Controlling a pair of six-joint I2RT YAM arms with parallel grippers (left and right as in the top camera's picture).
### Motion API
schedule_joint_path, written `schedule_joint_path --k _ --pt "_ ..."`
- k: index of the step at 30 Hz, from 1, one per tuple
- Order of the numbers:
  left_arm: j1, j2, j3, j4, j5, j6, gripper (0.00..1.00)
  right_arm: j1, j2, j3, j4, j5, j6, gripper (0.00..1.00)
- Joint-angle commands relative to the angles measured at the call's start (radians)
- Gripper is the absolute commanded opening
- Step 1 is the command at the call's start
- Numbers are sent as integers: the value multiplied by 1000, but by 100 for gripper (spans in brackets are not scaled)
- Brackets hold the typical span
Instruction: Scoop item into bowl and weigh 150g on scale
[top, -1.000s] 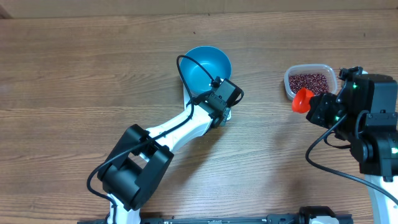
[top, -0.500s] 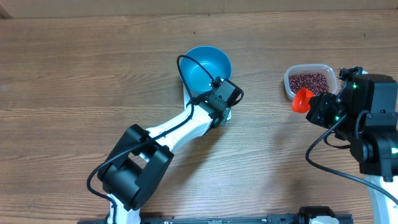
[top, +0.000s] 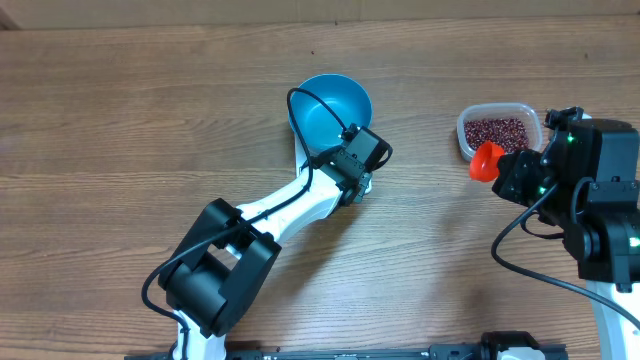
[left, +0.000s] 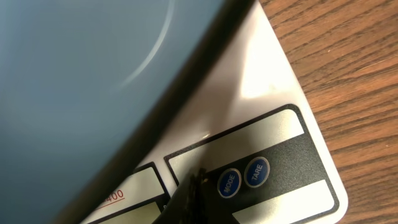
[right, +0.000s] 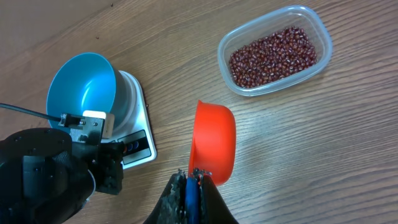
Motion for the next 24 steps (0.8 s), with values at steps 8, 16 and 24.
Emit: schedule_joint_path --k 8,16,24 --pt "2 12 -6 8 5 16 4 2 -2 17 4 13 -1 4" --pt "2 43 -6 14 4 16 4 2 -2 17 2 13 -1 4" --pt "2 43 -6 15 5 24 4 2 -2 17 0 13 -1 4"
